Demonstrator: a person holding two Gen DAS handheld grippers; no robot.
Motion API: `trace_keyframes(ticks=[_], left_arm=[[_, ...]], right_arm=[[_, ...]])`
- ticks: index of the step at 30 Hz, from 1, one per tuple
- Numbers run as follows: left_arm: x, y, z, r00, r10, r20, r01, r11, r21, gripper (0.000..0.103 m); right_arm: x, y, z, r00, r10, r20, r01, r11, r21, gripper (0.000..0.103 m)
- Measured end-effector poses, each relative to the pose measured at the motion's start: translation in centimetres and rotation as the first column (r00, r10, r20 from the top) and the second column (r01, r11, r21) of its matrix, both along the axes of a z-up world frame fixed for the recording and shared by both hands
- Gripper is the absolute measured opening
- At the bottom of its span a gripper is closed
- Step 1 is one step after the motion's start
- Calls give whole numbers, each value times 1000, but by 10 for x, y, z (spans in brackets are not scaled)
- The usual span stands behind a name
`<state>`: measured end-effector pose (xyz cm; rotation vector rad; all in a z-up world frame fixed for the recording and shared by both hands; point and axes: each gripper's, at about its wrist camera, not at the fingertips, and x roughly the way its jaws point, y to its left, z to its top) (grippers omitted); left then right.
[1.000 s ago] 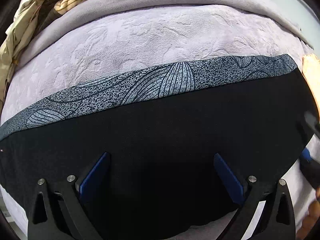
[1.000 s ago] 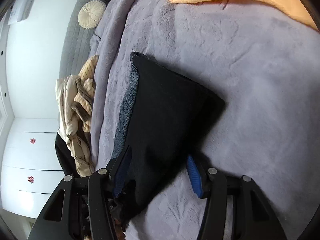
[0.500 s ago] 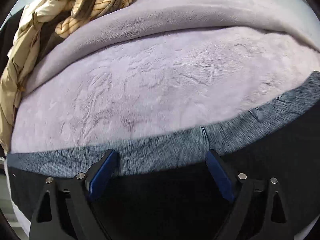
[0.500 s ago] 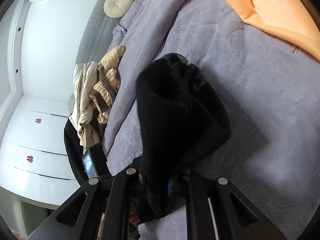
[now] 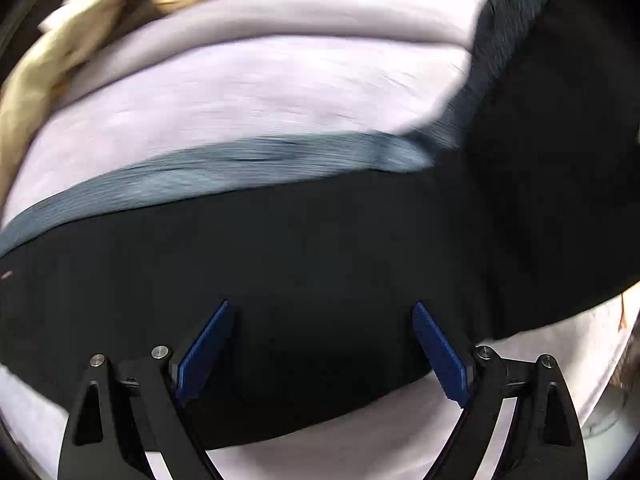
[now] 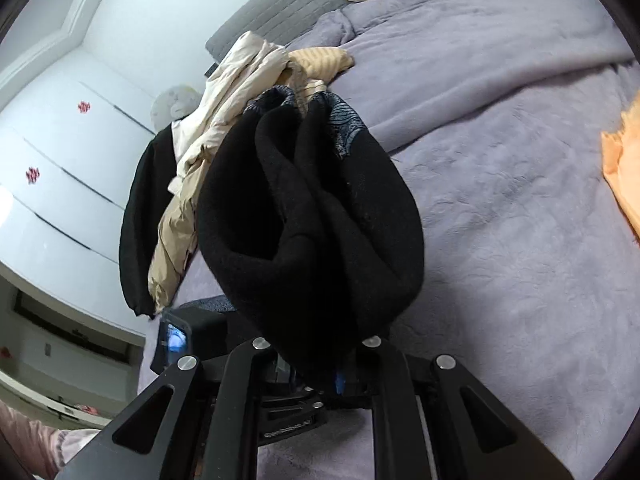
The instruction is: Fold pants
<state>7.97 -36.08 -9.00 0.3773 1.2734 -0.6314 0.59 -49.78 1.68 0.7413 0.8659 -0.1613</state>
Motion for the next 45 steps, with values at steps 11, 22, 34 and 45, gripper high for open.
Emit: trace_keyframes(ticks=[11, 22, 34, 45], left_arm=[[84, 202, 18, 960, 280, 20, -280, 949, 145, 92], [118, 226, 58, 958, 285, -30, -284, 958, 24, 92], [114, 144, 26, 982, 114, -150, -112, 993, 24, 78], [91, 182, 17, 993, 109, -51, -105, 992, 75, 83]], right_arm=[[118, 221, -85, 885, 228, -406, -377, 863, -338, 33], [64, 198, -51, 953, 165, -253, -176, 984, -22, 60], [-5, 98, -131, 920, -247, -306, 377, 771, 513, 5], [18, 112, -133, 956, -81, -281, 220, 833, 507, 10]])
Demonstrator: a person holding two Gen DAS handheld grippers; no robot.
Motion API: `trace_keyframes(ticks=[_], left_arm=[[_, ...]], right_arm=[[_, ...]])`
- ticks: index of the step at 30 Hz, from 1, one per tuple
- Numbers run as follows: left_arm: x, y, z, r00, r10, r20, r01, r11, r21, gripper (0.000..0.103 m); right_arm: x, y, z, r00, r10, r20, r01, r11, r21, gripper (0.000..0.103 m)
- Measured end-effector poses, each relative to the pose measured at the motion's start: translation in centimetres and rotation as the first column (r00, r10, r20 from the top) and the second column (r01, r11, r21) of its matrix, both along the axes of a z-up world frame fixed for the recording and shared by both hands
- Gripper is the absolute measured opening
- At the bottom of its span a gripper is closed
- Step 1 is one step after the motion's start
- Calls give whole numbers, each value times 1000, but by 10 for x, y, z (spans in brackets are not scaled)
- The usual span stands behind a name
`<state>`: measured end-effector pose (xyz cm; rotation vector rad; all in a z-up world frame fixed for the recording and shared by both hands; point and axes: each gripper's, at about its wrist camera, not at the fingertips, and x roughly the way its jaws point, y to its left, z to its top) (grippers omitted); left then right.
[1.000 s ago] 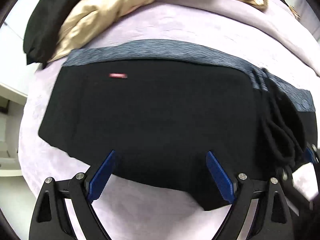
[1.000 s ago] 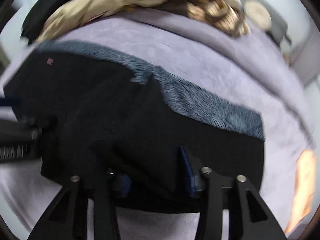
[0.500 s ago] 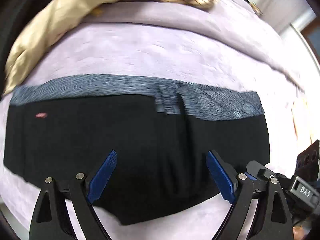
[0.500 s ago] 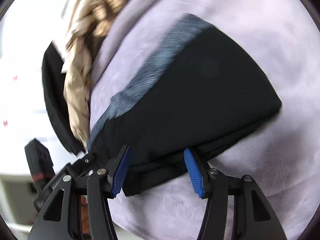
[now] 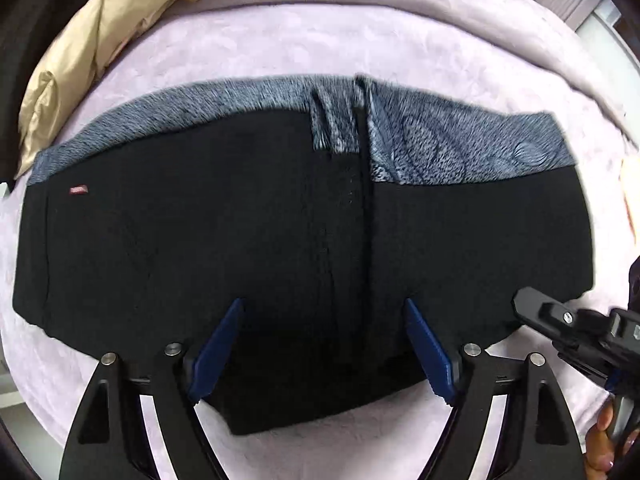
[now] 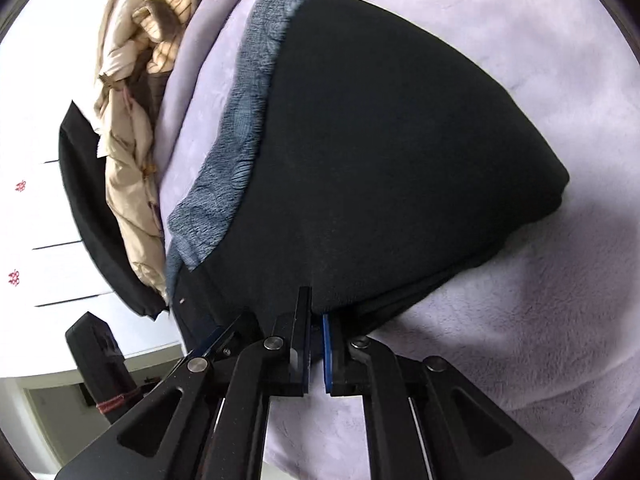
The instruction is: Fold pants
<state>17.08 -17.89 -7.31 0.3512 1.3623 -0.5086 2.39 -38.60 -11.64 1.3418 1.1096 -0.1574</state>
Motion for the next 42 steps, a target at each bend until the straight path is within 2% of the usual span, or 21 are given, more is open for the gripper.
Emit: trace_keyframes(ticks=[1, 2, 3, 5, 8, 10, 12, 13, 14, 17, 19, 20, 25, 27, 28, 29, 33, 36, 37, 38, 42], left_arm=[[1, 3, 10, 1000, -11, 29, 12, 1000, -3, 83], [1, 3, 18, 998, -22, 55, 22, 1000, 0, 83], [3, -1, 29, 994, -39, 99, 38, 999, 7, 83], [8, -7, 49, 987, -56, 152, 59, 998, -14, 83], [17, -32, 58, 985, -67, 157, 77, 995, -59, 83], [20, -57, 53, 984, -88, 155, 100, 992, -71, 83], [11, -69, 43, 982, -116, 151, 127, 990, -67, 83], [13, -71, 33, 980, -129, 149, 137, 989, -49, 83], [10, -80, 19, 980, -137, 144, 141, 990, -18, 83], [6, -69, -4, 988, -115, 102, 109, 992, 62, 83], [6, -53, -16, 995, -73, 66, 71, 997, 38, 93], [5, -48, -17, 995, -69, 69, 67, 997, 37, 96], [-2, -31, 0, 996, -65, 56, 62, 997, 51, 96], [-8, -16, 9, 996, -64, 61, 60, 996, 64, 96], [-11, -8, 13, 996, -62, 62, 58, 996, 65, 96], [-15, 3, 18, 997, -57, 54, 54, 997, 62, 96], [-30, 40, 30, 998, -36, 41, 32, 995, 93, 96], [-36, 70, 38, 1000, -1, 17, 0, 997, 83, 96], [-37, 81, 41, 1000, 12, 8, -12, 997, 75, 97], [-39, 90, 44, 1000, 20, 6, -21, 997, 74, 103], [-45, 123, 53, 999, 51, 12, -51, 995, 81, 103]], right_arm=[[2, -1, 10, 998, 59, 11, -59, 998, -13, 16], [4, -4, 21, 994, 106, 28, -104, 994, -40, 28], [4, -9, 34, 989, 137, 56, -131, 987, -89, 34], [1, -31, 63, 982, 149, 113, -120, 966, -227, 45], [1, -79, 67, 995, 54, 87, -24, 948, -316, 47], [8, -107, 42, 999, 13, 45, 2, 952, -306, 47], [17, -120, 8, 999, 14, -46, -25, 968, -249, 45], [20, -121, -3, 998, 28, -60, -39, 977, -210, 31], [23, -118, -10, 996, 38, -76, -53, 978, -201, 30], [33, -103, 2, 991, 112, -69, -126, 958, -258, 30], [36, -97, 4, 984, 148, -99, -171, 938, -300, 30], [38, -95, 4, 980, 159, -122, -190, 929, -318, 33], [43, -78, 29, 961, 170, -218, -248, 878, -408, 40], [34, -64, 46, 952, 190, -238, -282, 847, -451, 53], [29, -58, 53, 950, 200, -241, -293, 841, -454, 65], [23, -48, 60, 947, 208, -244, -301, 840, -451, 70], [5, -10, 75, 932, 239, -272, -339, 839, -425, 77], [-6, 17, 82, 921, 264, -286, -365, 842, -398, 80], [-8, 29, 84, 917, 273, -292, -374, 843, -387, 80], [-5, 38, 85, 914, 278, -296, -379, 844, -380, 80], [1, 76, 91, 903, 306, -301, -407, 833, -374, 88]])
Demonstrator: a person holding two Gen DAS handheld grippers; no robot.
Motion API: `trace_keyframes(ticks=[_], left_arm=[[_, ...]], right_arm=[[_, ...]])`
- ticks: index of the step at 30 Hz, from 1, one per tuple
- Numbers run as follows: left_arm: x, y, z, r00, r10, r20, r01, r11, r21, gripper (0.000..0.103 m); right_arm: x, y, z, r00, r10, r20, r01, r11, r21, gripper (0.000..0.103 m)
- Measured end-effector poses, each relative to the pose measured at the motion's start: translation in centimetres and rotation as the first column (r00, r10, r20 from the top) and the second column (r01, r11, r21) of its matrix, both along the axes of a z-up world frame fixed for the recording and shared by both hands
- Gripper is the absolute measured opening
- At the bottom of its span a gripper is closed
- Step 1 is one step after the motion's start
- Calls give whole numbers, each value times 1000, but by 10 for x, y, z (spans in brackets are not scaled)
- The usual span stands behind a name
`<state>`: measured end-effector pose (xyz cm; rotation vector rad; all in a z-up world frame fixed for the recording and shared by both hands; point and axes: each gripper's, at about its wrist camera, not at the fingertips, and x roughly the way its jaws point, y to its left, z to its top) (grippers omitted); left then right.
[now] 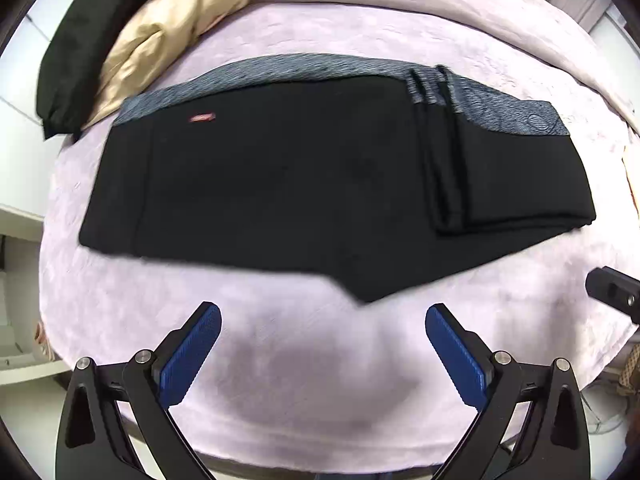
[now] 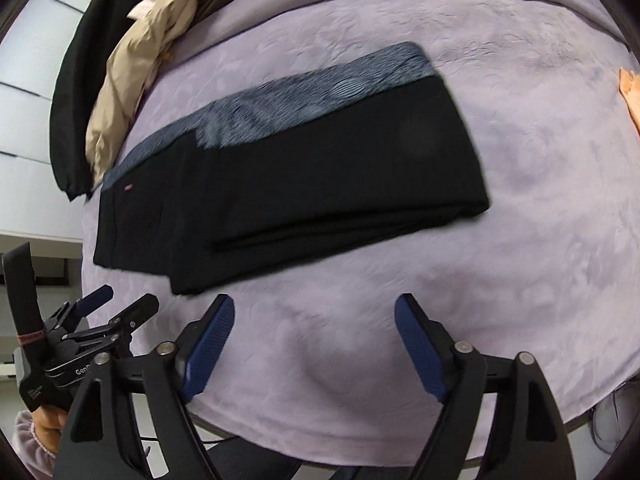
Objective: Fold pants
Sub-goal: 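Move both open grippers toward the leg end of the flat trousers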
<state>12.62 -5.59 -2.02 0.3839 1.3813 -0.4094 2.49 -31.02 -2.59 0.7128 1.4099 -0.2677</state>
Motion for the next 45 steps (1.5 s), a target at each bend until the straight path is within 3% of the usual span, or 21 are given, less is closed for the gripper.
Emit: trace_keyframes(ticks=[4, 8, 14, 25, 45], left_arm=[[-1, 24, 0, 999, 40, -21, -40, 999, -10, 103], [7, 40, -4, 998, 64, -12, -64, 998, 2, 103], [25, 58, -3, 994, 110, -14, -111, 994, -10, 103], [57, 88, -14, 984, 180, -14, -181, 983, -30, 103], [93, 123, -37, 961, 269, -59, -273, 959, -81, 103]], right_arm=[[13, 37, 4, 998, 67, -17, -67, 998, -17, 91], [29, 68, 9, 993, 117, -25, -118, 992, -47, 103], [52, 92, 15, 987, 148, -58, -152, 986, -72, 103], [79, 109, 19, 980, 154, -127, -168, 979, -114, 103], [103, 123, 13, 973, 162, -164, -179, 979, -95, 103]])
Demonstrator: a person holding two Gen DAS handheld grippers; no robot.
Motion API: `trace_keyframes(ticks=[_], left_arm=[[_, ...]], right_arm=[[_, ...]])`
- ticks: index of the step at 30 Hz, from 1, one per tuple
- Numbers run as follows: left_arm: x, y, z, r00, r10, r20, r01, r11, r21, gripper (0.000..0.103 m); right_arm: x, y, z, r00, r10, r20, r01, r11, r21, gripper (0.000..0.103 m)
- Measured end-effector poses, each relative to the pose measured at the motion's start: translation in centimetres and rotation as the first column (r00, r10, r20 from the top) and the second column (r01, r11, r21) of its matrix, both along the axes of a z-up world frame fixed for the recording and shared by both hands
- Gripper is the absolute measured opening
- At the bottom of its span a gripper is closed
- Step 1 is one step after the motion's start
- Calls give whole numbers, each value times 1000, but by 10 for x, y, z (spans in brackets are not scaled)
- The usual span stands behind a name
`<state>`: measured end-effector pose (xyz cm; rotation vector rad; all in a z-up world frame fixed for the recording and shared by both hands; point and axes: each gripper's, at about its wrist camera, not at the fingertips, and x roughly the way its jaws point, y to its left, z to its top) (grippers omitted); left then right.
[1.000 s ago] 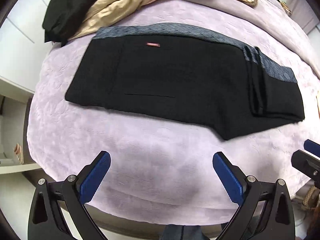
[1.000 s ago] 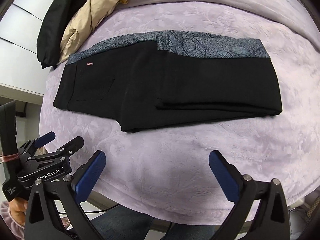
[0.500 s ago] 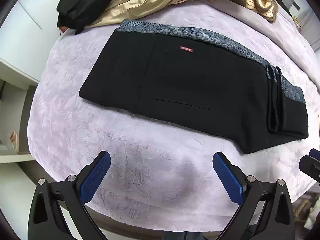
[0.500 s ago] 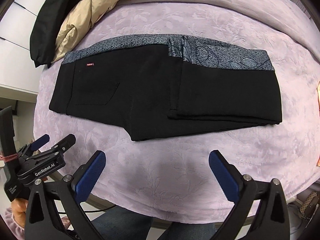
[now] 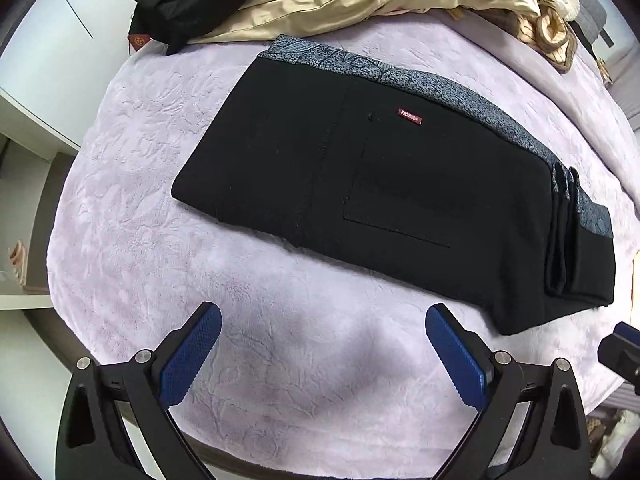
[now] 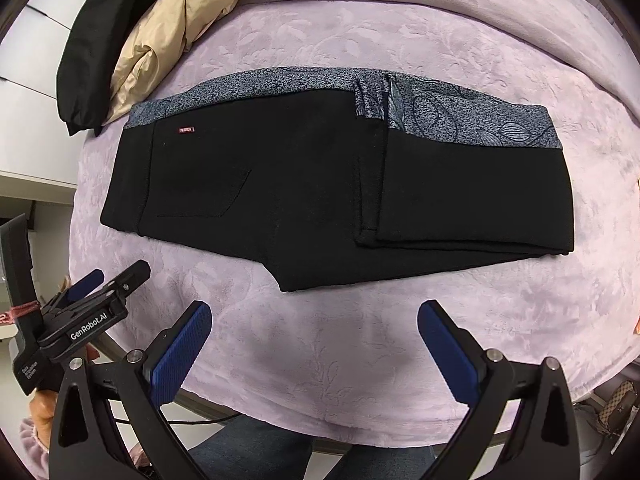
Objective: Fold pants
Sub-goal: 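Move both open grippers toward the leg end of the flat trousers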
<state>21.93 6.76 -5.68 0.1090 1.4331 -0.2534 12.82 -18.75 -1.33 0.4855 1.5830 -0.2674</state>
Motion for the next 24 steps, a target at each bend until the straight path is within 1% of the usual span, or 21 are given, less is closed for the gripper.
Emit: trace_keyframes(ticks=[3, 10, 18, 24], left_arm=[[5, 4, -4, 1000, 11, -3, -11, 1000, -13, 103], [22, 13, -14, 999, 32, 7, -32, 999, -17, 103], [46, 25, -16, 999, 31, 31, -30, 999, -36, 103], [66, 34, -27, 998, 52, 27, -51, 998, -26, 103]], right_arm=[[3, 1, -1, 1000, 5, -9, -5, 1000, -3, 103], [8, 6, -8, 1000, 13, -23, -13, 1000, -6, 103], [13, 2, -9, 1000, 5, 8, -5, 999, -33, 103], [11, -3, -25, 999, -33, -6, 33, 999, -17, 103]])
